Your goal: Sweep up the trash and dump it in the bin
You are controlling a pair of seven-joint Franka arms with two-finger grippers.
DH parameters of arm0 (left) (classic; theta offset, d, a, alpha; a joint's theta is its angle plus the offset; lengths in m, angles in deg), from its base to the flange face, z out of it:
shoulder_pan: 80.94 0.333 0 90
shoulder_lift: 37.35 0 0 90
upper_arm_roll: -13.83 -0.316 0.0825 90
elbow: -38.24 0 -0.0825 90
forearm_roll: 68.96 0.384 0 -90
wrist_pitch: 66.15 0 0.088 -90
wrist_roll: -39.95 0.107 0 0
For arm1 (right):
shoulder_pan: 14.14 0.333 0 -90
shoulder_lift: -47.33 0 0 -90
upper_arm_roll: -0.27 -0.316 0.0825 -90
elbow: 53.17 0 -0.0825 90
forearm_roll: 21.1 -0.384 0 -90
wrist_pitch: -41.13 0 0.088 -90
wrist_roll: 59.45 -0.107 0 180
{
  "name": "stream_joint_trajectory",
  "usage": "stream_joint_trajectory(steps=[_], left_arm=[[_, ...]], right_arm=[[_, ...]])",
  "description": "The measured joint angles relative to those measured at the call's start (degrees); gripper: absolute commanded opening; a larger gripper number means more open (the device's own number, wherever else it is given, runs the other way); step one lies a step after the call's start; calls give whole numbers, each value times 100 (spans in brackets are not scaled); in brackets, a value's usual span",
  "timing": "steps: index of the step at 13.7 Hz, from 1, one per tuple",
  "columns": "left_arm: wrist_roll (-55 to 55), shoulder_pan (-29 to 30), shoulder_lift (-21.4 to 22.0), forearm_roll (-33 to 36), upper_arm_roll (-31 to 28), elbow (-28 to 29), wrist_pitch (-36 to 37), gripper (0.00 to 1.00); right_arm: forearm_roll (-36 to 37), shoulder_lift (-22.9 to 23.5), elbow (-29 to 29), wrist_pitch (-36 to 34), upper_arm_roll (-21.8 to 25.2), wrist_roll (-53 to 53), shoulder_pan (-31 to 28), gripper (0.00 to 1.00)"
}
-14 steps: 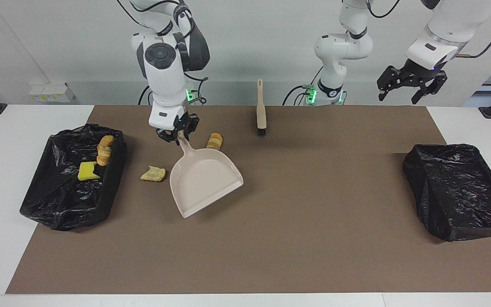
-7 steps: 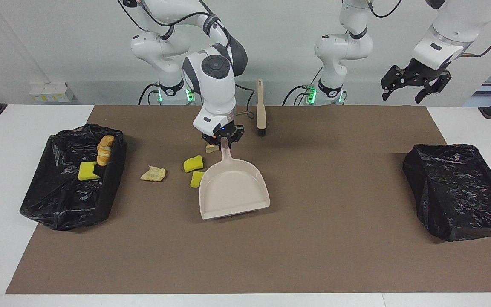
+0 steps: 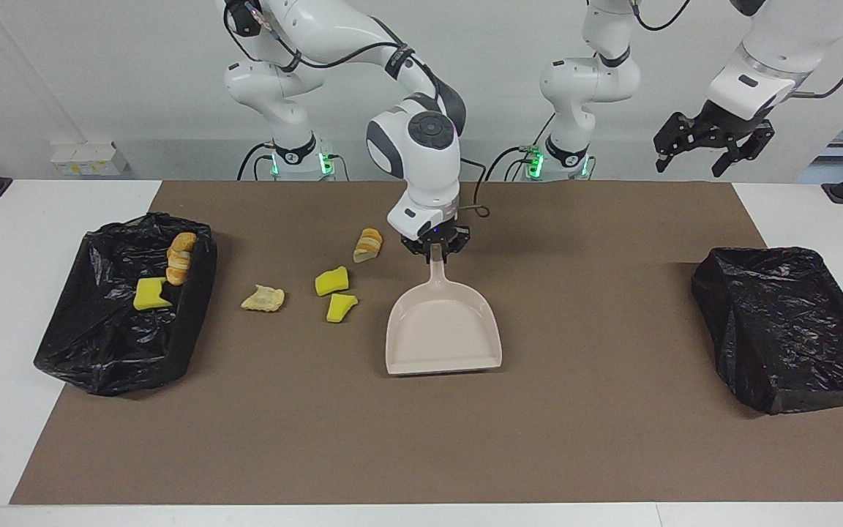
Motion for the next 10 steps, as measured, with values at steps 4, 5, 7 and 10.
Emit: stream_joint_trajectory(steps=[4,5,7,10], left_arm=[[0,0,1,0,0,0,0,100],[-1,0,1,0,0,0,0,100],[-1,0,28,0,3,-2,2,100],[-2,0,175,0,11,-2,26,100]], right_arm=[[0,64,-60,151,-2,-318,59,83],[0,74,-92,154,-2,-321,61,95],[0,73,-119,117,-8,-321,71,100],[-2,-112,-123,-257,-18,-327,223,100]])
